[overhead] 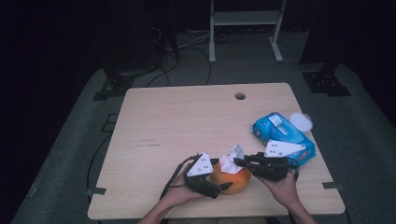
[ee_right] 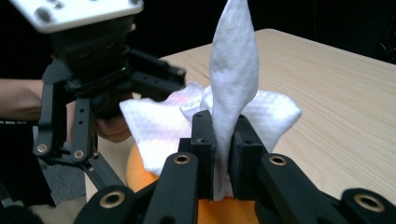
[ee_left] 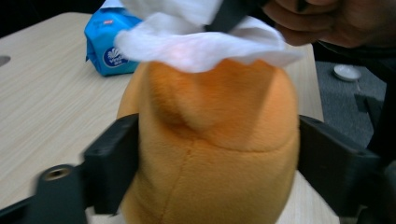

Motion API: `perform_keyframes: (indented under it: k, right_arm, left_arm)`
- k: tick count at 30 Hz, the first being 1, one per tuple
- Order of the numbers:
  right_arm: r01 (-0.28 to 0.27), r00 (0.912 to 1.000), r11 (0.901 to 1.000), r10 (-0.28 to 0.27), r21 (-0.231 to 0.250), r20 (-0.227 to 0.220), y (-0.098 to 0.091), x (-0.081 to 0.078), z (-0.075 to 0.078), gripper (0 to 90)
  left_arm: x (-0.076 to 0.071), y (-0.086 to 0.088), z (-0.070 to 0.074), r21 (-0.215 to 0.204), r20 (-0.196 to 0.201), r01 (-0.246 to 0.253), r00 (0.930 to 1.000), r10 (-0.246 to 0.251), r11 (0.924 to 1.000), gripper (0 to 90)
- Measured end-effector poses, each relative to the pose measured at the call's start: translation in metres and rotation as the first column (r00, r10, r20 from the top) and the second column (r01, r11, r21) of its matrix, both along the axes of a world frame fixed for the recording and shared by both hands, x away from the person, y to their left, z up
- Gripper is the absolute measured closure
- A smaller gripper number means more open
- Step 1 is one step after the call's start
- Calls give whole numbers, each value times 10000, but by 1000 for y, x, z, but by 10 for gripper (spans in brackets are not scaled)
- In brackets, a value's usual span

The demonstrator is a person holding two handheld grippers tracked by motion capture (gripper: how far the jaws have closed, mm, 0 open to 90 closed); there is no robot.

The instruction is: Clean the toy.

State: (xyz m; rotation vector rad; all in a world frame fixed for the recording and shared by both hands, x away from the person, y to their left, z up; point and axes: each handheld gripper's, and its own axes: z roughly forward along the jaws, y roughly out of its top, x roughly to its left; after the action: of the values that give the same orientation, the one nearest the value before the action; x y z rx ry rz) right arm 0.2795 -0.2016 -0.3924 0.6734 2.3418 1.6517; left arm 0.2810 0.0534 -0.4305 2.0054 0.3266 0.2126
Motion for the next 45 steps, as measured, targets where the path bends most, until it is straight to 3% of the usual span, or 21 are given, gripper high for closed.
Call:
perform_keyframes:
  k: [2,5,7,9,13,15,18,20,23,24,30,32,36,38,40,43,45]
  right_arm:
    - [-46,10000,10000,46,-59,38,2,-1,1,810]
    - [-21,10000,9999,20,137,97,2,-1,4,809]
    - [-16,9999,9996,12,275,170,2,-1,7,809]
    - [-57,10000,9997,55,249,81,3,1,5,809]
    - [-216,9992,9996,222,204,-329,5,5,-4,810]
    - [-408,9987,9991,412,133,-315,6,3,-3,810]
    - [-571,9981,9984,571,27,-248,11,-1,-2,809]
    - [-785,9965,9967,790,202,-278,14,-3,-2,809]
    - [-915,9958,9958,915,64,-97,20,-6,1,810]
    - [-891,9960,9960,891,-30,-82,20,-6,1,810]
    - [-231,9988,9994,220,-240,-430,1,5,-7,810]
    - [-169,9977,9997,156,-187,-660,-3,6,-9,810]
    - [-349,9982,9992,340,-175,-486,4,2,-6,809]
    - [-679,9962,9976,683,93,-545,9,0,-5,809]
    - [-827,9957,9966,824,-53,-430,15,-3,-3,809]
    - [-799,9955,9968,795,-55,-513,12,1,-4,809]
    - [-560,9969,9981,546,-238,-566,7,5,-7,810]
  left_arm:
    - [-1,0,0,-36,192,30,9998,-29,10000,221]
    - [-4,3,7,33,1014,-99,9948,96,9999,329]
    - [-6,4,10,175,1589,-395,9866,363,9991,336]
    - [-6,4,8,554,1807,-561,9825,452,9969,324]
    - [-2,5,5,382,1012,-335,9944,295,9987,160]
    - [0,7,6,161,590,-320,9978,310,9994,124]
    - [-4,7,5,304,847,-174,9963,148,9994,222]
    - [-9,3,3,376,1055,33,9944,-73,9993,257]
    - [-17,-3,1,874,1862,207,9818,-367,9960,287]
    - [-18,-3,1,899,1918,188,9808,-358,9958,297]
    - [-19,-2,-1,914,1883,442,9802,-609,9948,288]
    - [-18,-5,-2,760,1706,380,9840,-505,9964,241]
    - [-18,-7,-2,803,1653,372,9850,-501,9961,191]
    - [-19,-8,-2,933,1753,396,9829,-556,9949,192]
    - [-21,-7,-2,1028,1848,407,9810,-593,9939,204]
    - [-20,-3,-2,1084,1854,482,9803,-678,9929,295]
    - [-20,-2,-2,1078,1830,520,9805,-713,9928,304]
